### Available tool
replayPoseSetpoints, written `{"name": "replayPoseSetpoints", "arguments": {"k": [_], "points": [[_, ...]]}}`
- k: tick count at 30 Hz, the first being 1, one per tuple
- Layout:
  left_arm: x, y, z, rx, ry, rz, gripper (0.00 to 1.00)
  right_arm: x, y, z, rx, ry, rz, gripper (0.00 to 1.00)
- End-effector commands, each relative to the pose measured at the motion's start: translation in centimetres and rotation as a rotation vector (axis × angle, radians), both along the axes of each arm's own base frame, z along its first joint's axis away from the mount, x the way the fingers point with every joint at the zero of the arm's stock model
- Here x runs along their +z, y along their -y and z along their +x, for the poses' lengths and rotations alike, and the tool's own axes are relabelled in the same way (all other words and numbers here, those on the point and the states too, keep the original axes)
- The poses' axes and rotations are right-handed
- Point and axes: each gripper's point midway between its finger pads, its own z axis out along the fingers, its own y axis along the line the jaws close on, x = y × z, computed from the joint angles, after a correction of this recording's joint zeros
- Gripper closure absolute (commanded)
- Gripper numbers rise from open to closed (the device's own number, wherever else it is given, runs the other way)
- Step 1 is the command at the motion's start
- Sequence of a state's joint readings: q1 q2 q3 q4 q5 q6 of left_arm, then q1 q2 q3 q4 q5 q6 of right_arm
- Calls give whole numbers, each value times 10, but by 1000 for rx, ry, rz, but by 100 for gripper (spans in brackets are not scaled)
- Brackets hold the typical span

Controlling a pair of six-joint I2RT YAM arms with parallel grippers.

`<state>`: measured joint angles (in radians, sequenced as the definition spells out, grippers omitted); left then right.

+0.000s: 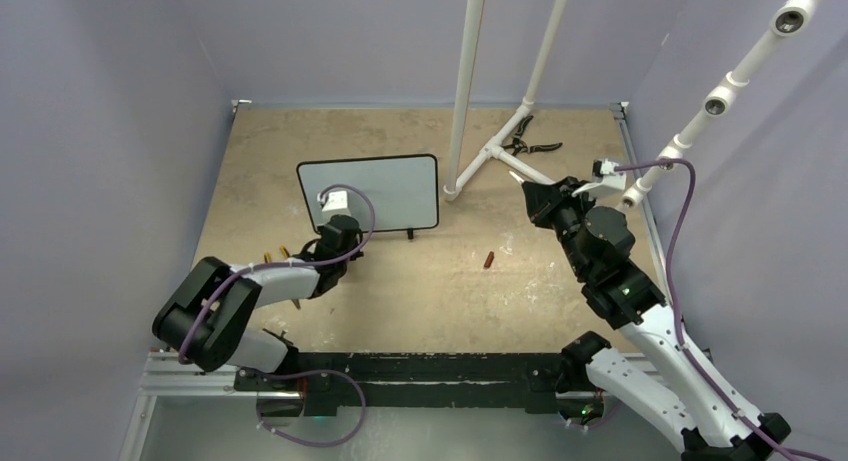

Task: Write a sentence on the whiteboard
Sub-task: Move the whiteboard stand to the center of the board.

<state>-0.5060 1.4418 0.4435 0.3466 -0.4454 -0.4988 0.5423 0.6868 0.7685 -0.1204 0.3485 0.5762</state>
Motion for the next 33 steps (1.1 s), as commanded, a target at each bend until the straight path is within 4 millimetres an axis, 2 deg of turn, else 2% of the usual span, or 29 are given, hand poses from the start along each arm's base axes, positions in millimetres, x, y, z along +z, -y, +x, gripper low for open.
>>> {"name": "replayPoseSetpoints", "arguments": {"k": [1, 4, 10, 13, 19, 25, 28, 29, 30, 33], "points": [[16, 2, -16, 87, 33, -15, 100, 9, 0, -1, 4, 40, 26, 100], [14, 13, -33, 106, 21, -20, 100, 8, 0, -2, 5, 41, 24, 100], [-1, 38, -59, 140, -42, -128, 100, 11, 3, -6, 3, 54, 27, 100], [-1, 48, -71, 157, -55, -127, 100, 12, 6, -8, -4, 57, 25, 100], [1, 80, -96, 121, -82, -208, 100, 13, 11, -13, -15, 64, 29, 100], [6, 103, -108, 70, -105, -238, 100, 12, 12, -14, -17, 65, 29, 100], [15, 111, -110, 37, -104, -243, 89, 14, 12, -15, -16, 70, 32, 100], [17, 112, -111, 26, -105, -248, 83, 15, 12, -15, -13, 72, 34, 100], [20, 114, -112, 11, -107, -252, 73, 15, 12, -15, -12, 73, 33, 100], [30, 120, -116, -36, -121, -256, 59, 15, 12, -17, -11, 77, 34, 100]]}}
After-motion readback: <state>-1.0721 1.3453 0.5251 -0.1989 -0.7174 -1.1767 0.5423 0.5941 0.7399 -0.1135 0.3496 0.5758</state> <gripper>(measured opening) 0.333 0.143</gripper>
